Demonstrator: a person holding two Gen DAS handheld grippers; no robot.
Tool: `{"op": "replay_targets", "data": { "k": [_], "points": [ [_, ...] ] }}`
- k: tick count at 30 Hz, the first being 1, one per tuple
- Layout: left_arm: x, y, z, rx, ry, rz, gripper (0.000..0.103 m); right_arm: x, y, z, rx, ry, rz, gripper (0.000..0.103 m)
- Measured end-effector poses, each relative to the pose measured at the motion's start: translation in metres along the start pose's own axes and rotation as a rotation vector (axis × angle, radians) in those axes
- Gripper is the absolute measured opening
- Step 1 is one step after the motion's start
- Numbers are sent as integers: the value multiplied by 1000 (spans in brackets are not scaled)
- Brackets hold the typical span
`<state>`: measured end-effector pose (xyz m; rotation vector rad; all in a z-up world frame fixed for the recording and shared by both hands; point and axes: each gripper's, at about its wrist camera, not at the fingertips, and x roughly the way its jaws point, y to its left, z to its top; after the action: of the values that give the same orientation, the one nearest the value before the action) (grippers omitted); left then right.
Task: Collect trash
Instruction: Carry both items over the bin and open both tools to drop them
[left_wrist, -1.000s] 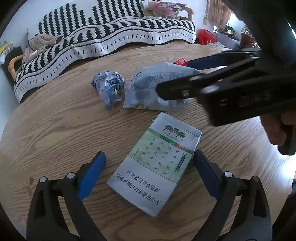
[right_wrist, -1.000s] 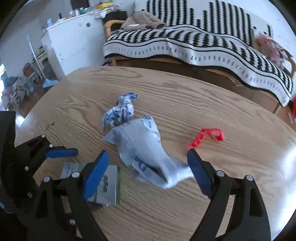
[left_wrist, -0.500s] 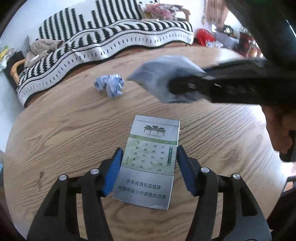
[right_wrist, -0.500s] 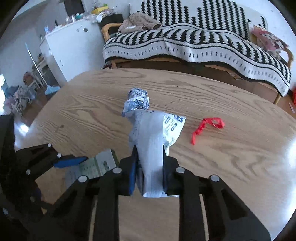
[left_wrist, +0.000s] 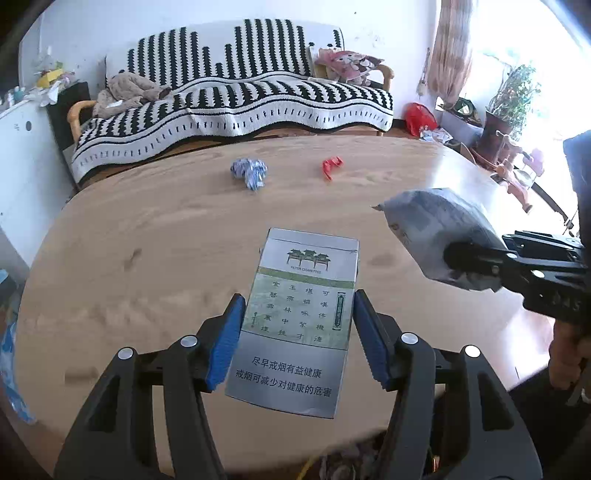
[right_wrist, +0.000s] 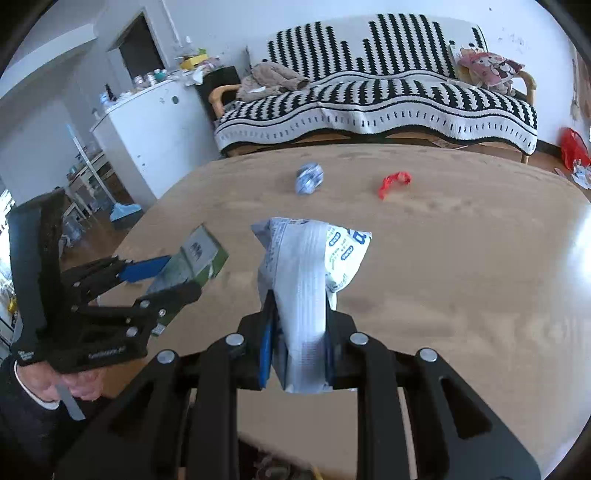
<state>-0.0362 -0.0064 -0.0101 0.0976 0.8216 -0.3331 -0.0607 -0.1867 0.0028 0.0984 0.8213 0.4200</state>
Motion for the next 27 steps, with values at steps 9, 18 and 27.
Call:
{"op": "replay_targets", "data": {
  "k": [9, 18, 27],
  "points": [
    [-42, -38, -105, -52, 49, -65, 58, -47, 51, -135, -4, 94, -16, 21],
    [-39, -60, -172, -50, 177, -103, 58, -56, 66, -205, 19, 195, -47, 21],
    [5, -62, -210, -123, 405, -134, 58, -39, 57, -203, 64, 274, -67, 21]
  ]
}}
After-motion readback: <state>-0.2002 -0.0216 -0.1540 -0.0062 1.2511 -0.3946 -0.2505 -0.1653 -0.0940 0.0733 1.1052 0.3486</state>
